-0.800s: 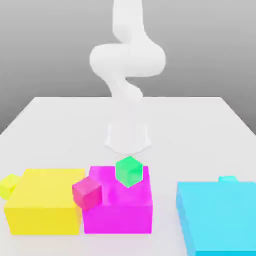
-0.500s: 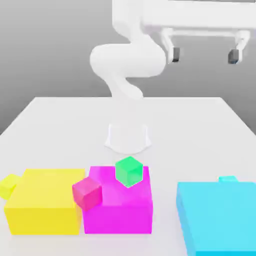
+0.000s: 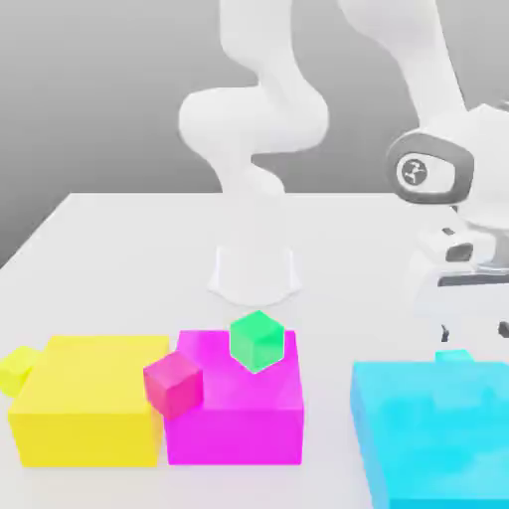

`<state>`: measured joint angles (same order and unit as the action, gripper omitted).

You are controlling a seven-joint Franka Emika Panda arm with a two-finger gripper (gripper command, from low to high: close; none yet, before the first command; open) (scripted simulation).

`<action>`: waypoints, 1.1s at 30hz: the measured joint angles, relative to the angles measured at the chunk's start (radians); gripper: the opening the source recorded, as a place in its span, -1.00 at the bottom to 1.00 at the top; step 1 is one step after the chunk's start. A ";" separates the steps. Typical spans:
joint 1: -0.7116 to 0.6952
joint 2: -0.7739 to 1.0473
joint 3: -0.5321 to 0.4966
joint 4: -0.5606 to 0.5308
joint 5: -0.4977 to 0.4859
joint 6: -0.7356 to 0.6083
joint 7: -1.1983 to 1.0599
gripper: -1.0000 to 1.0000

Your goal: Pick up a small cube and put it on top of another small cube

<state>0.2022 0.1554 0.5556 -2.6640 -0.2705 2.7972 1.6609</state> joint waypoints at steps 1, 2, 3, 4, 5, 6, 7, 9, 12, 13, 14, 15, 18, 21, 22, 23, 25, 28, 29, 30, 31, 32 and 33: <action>0.018 0.028 -0.019 0.003 -0.030 0.017 0.029 0.00; 0.040 0.054 -0.044 0.008 -0.063 0.034 0.057 0.00; 0.062 0.080 -0.073 0.014 -0.098 0.051 0.084 0.00; 0.089 0.105 -0.106 0.021 -0.129 0.068 0.109 0.00; 0.110 0.132 -0.135 0.028 -0.168 0.085 0.139 0.00; 0.139 0.156 -0.171 0.036 -0.200 0.101 0.164 0.00; 0.169 0.181 -0.207 0.043 -0.232 0.119 0.189 0.00; 0.222 0.220 -0.270 0.054 -0.275 0.148 0.221 -1.00; 0.222 0.220 -0.270 0.054 -0.275 0.149 0.221 -1.00; 0.222 0.220 -0.270 0.054 -0.275 0.150 0.221 -1.00; 0.222 0.220 -0.270 0.054 -0.276 0.151 0.222 -1.00; 0.232 0.228 -0.281 0.056 -0.285 0.156 0.229 -1.00; 0.185 0.180 -0.220 0.042 -0.221 0.124 0.181 -1.00; 0.122 0.107 -0.135 0.020 -0.115 0.077 0.100 -1.00; 0.102 0.081 -0.107 0.013 -0.077 0.060 0.072 -1.00; 0.086 0.055 -0.083 0.005 -0.040 0.043 0.043 -1.00; 0.069 0.006 -0.044 -0.004 0.027 0.014 -0.016 -1.00; -0.001 -0.068 -0.094 0.016 0.073 -0.057 -0.098 -1.00; -0.067 -0.095 -0.125 0.024 0.089 -0.089 -0.126 -1.00; -0.114 -0.122 -0.150 0.033 0.105 -0.122 -0.153 -1.00; -0.176 -0.151 -0.171 0.041 0.123 -0.155 -0.182 -1.00; -0.230 -0.179 -0.198 0.049 0.143 -0.188 -0.212 -1.00; -0.266 -0.209 -0.223 0.058 0.166 -0.221 -0.244 -1.00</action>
<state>-0.0643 -0.0534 0.3329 -2.6062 -0.1049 2.5763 1.4170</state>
